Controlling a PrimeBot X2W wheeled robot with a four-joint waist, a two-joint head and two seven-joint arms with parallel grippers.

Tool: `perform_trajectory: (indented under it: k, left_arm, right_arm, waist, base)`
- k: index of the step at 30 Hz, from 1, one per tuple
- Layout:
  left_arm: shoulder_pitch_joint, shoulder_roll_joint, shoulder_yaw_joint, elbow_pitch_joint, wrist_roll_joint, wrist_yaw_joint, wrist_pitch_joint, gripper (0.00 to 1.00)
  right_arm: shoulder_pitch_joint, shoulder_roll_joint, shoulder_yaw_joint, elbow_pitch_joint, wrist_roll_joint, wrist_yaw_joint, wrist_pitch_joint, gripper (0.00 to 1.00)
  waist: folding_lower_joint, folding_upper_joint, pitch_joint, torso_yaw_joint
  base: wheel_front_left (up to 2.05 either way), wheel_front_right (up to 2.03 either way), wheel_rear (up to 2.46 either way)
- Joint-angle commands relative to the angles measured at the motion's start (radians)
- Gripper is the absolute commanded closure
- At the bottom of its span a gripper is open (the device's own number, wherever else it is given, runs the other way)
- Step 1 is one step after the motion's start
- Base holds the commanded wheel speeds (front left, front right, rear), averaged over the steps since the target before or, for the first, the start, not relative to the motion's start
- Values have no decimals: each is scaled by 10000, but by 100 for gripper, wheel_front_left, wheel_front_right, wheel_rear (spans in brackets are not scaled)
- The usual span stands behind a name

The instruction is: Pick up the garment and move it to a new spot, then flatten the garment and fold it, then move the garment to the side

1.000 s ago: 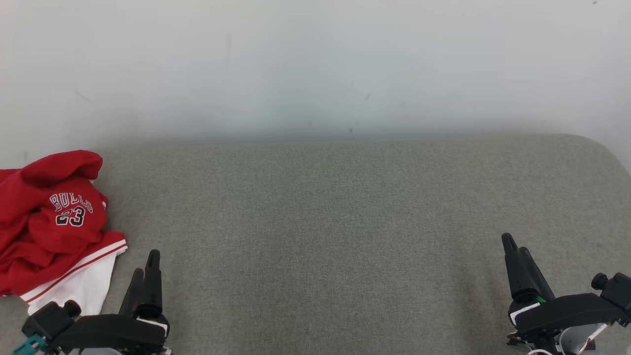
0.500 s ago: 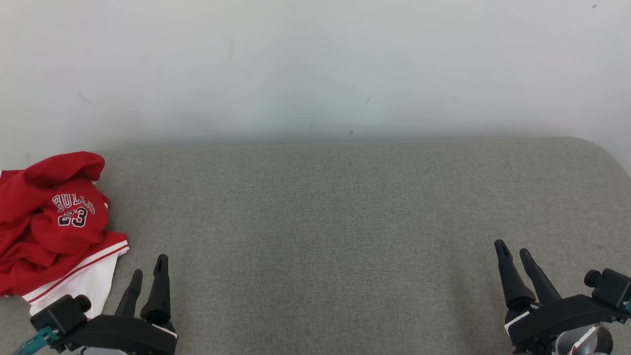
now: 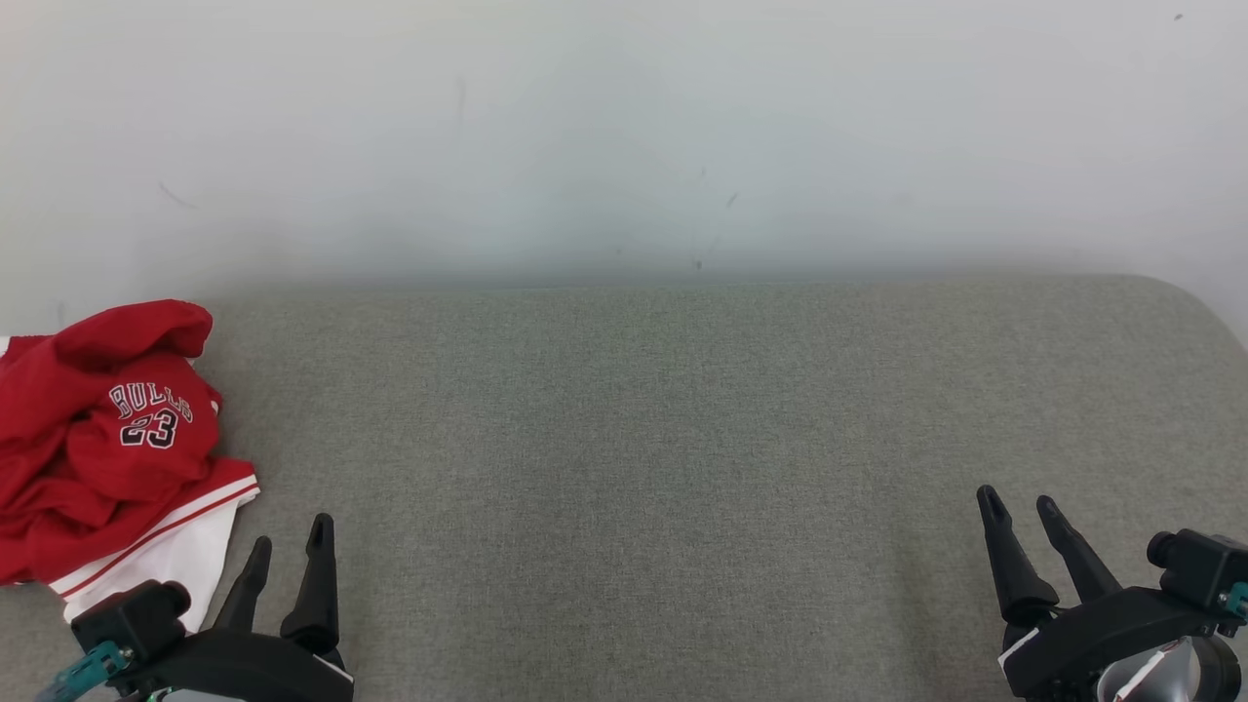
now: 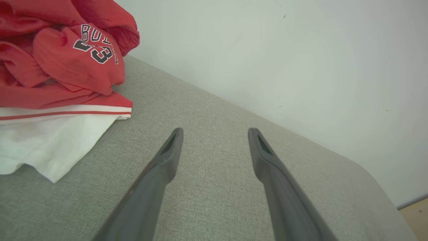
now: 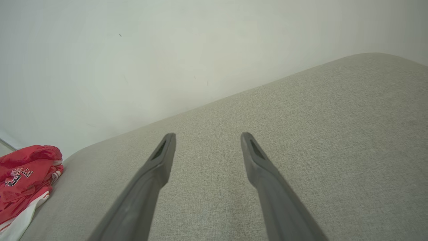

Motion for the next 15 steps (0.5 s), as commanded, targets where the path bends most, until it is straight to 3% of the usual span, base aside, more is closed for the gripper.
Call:
perform_trajectory:
  k: [1, 15]
  left_arm:
    - [-17, 135, -32, -136, 193, 69, -56, 0]
    - [102, 302, -366, -348, 793, 429, -257, 0]
  right_arm:
    - [19, -77, -53, -118, -214, 0, 32, 0]
    - [126, -86, -100, -261, -1101, 0, -25, 0]
  waist:
    - [0, 0, 0, 5]
    - [0, 0, -9, 19]
  base:
    - [0, 0, 0]
    - [0, 0, 0]
